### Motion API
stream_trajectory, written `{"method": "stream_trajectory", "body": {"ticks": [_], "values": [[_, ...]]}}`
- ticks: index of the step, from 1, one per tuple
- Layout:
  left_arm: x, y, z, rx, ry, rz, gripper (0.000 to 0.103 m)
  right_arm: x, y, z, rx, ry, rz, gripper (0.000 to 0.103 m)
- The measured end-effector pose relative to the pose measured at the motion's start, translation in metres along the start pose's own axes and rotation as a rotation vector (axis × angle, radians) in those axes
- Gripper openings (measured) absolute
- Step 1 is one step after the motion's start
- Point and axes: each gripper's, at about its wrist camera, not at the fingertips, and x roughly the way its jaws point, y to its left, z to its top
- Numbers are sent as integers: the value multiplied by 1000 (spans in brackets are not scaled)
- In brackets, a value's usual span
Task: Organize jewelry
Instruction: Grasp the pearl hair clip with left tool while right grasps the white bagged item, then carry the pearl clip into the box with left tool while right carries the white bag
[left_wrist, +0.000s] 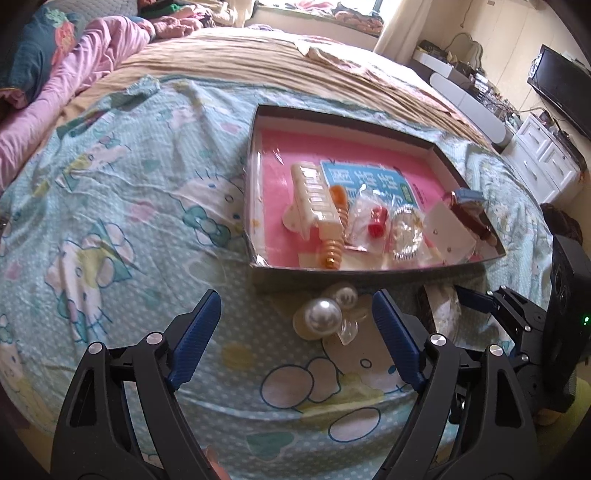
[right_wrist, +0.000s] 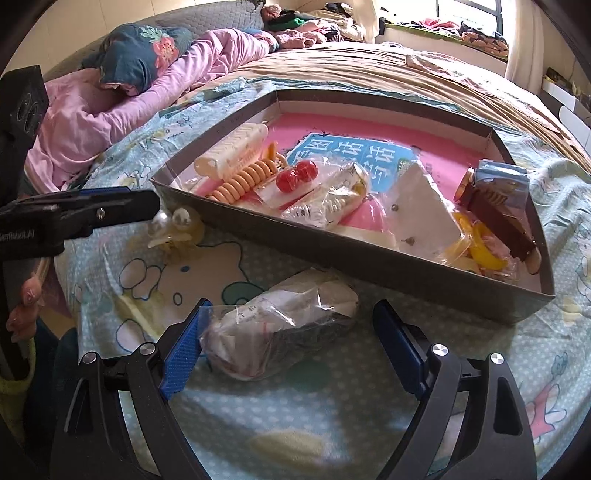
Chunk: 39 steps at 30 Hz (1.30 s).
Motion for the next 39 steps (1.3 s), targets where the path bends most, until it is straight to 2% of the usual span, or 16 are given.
{"method": "stream_trajectory", "body": {"ticks": [3, 8, 11, 12, 16, 19, 23, 29, 39], "values": [[12, 0, -4, -4, 36, -12, 76, 1, 2, -3, -19, -13, 7, 75], [26, -6, -11, 11, 62, -25, 75, -3, 2, -5, -24, -27, 13, 69], [25, -13, -13, 39, 52, -50, 50, -10, -2, -7, -14, -32, 10, 69], [25, -15, -13, 45, 49, -58, 37, -12, -2, -8, -11, -34, 11, 69], [20, -25, -14, 93, 34, -20, 37, -25, -7, -12, -3, -43, 14, 68], [8, -28, -13, 102, 17, -37, 37, -39, -11, -14, 4, -61, 15, 68], [-16, -35, -6, 112, -50, -62, 37, -63, -19, -13, 29, -101, 13, 68], [-32, -44, 8, 105, -121, -77, 37, -91, -38, -4, 56, -175, -27, 68], [-31, -57, 25, 98, -159, -76, 37, -97, -62, 17, 92, -247, -89, 68]]}}
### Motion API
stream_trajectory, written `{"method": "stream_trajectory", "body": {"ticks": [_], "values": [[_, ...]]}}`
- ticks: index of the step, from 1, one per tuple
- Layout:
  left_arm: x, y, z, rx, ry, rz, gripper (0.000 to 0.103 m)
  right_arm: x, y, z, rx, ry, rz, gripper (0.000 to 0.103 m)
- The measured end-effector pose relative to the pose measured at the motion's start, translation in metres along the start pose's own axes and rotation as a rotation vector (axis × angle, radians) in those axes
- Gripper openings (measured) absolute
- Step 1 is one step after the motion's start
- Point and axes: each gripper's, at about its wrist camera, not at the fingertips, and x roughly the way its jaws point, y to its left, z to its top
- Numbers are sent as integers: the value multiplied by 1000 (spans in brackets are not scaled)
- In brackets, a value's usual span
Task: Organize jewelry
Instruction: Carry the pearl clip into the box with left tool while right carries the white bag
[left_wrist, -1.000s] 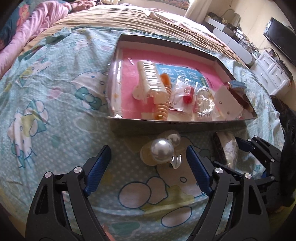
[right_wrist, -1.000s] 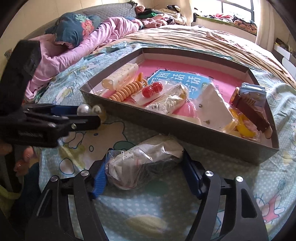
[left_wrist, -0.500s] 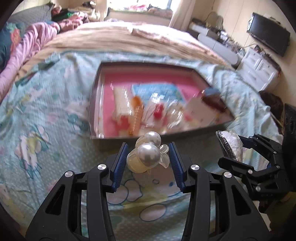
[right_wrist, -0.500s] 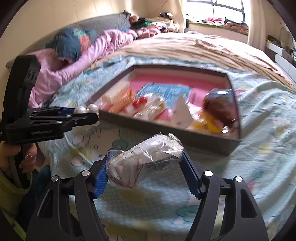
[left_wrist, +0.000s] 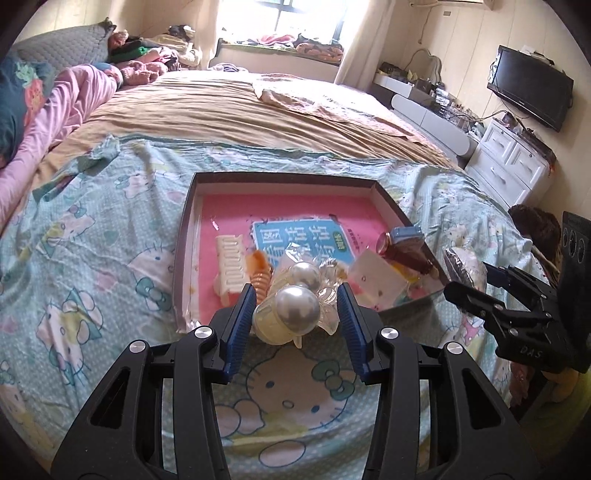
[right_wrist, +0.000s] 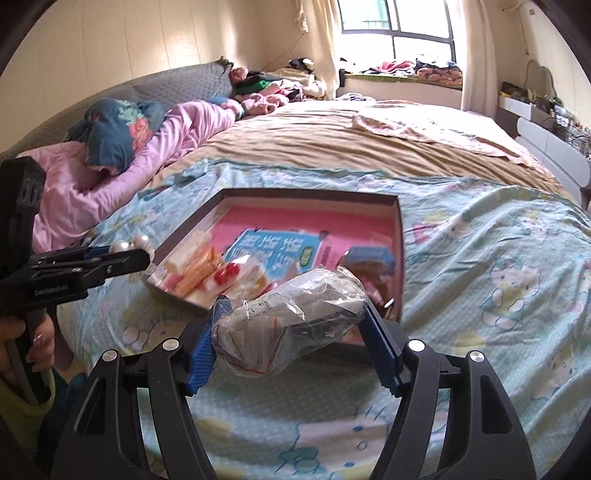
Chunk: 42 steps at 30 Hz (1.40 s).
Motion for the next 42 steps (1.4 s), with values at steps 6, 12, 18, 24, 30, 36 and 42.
{"method": "stream_trajectory", "body": {"ticks": [6, 12, 18, 24, 30, 36, 42], "values": [[9, -5, 6, 5, -2, 4, 37, 6, -8, 6, 11, -11, -17, 68], [22, -8, 7, 15, 12, 16, 37, 13, -12, 9, 5, -14, -39, 68], [34, -7, 6, 16, 25, 19, 37, 22, -16, 12, -4, -13, -53, 68], [48, -2, 4, 3, 45, 24, 37, 34, -15, 15, -25, 0, -68, 68], [55, 1, 4, -1, 58, 29, 37, 49, -14, 16, -35, 24, -74, 68], [60, 6, 4, -7, 69, 35, 37, 60, -11, 16, -49, 44, -77, 68], [63, 7, 3, -8, 74, 37, 37, 70, -8, 16, -57, 67, -81, 70]]}}
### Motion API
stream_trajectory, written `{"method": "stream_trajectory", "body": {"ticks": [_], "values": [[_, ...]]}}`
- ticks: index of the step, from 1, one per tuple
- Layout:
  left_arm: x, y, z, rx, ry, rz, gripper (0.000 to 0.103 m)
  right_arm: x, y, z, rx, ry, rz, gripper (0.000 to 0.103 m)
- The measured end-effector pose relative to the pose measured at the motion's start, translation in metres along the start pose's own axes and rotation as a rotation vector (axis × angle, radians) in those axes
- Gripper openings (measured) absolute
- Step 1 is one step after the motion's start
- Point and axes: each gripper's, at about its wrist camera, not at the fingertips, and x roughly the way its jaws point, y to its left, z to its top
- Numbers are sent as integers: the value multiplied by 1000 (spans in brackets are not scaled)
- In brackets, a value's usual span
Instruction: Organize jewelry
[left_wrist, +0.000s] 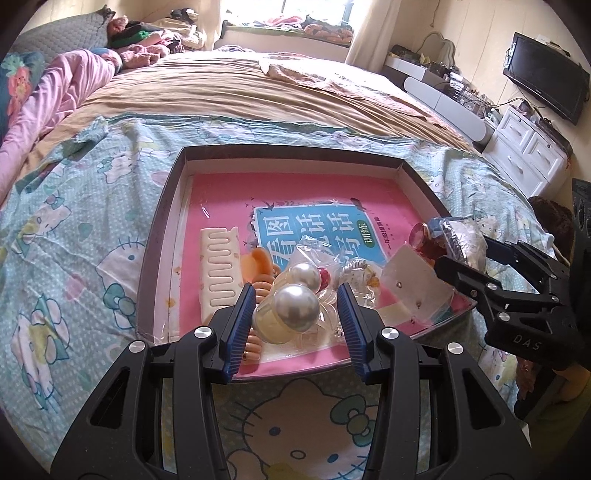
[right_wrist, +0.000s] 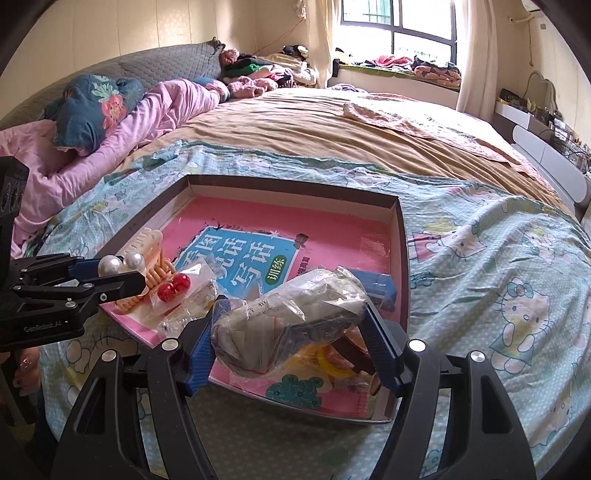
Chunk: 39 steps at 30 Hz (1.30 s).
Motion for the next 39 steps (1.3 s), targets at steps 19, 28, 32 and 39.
{"method": "stream_trajectory", "body": {"ticks": [19, 28, 32, 39], "values": [[-5, 1, 0, 1, -13, 5, 45, -37, -9, -9, 43, -59, -31, 88], [-38, -8, 2, 10, -69, -2, 60, -81, -5, -17, 54, -109, -24, 95], [-57, -10, -4, 9, -93, 4, 70, -100, 0, -22, 48, -131, -28, 96], [-85, -9, -21, 16, -114, 39, 93, -127, 10, -37, 44, -164, -42, 98]]}}
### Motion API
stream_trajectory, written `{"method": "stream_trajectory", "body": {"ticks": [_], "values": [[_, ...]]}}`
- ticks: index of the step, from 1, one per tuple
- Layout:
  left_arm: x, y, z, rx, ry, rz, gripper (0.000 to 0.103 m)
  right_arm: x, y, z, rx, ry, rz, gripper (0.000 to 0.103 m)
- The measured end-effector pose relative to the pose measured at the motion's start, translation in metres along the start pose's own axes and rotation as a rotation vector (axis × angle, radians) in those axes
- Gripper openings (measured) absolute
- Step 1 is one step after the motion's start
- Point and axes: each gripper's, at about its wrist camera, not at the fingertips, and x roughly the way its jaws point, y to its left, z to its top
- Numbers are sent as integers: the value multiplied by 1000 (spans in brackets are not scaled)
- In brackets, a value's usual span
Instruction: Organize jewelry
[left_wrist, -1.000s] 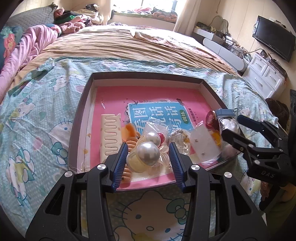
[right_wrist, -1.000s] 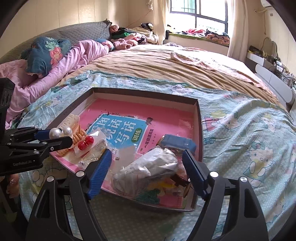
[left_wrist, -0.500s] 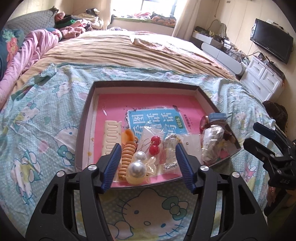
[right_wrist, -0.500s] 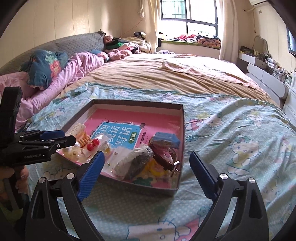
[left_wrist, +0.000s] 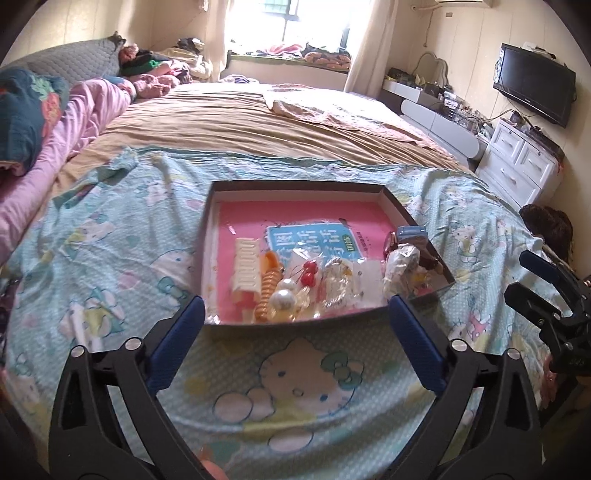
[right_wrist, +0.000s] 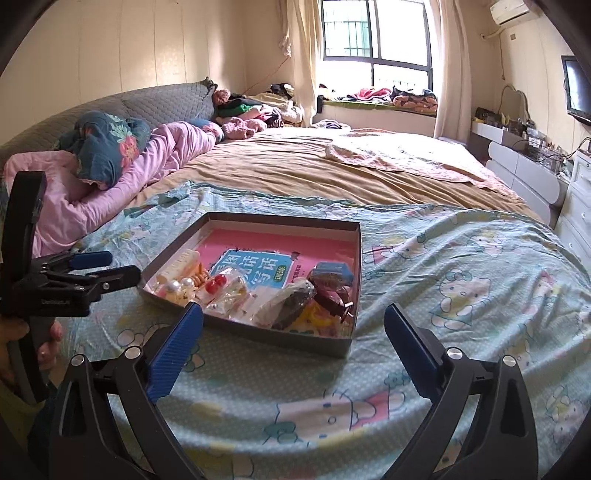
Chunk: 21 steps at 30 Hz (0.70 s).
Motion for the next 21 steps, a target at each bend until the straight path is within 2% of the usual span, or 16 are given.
{"method": "stream_trajectory", "body": {"ticks": [4, 8, 15, 21], "values": [[-18, 6, -9, -37, -6, 6, 93, -8, 0, -10, 49, 12, -6, 98], [-31, 8, -23, -45, 1, 14, 93, -6, 0, -25, 130, 73, 9, 98], [-42, 2, -50, -23, 15, 24, 93, -7, 11, -45, 126, 124, 11, 98], [-42, -6, -57, -10, 15, 17, 93, -12, 20, -47, 112, 126, 30, 98]]}}
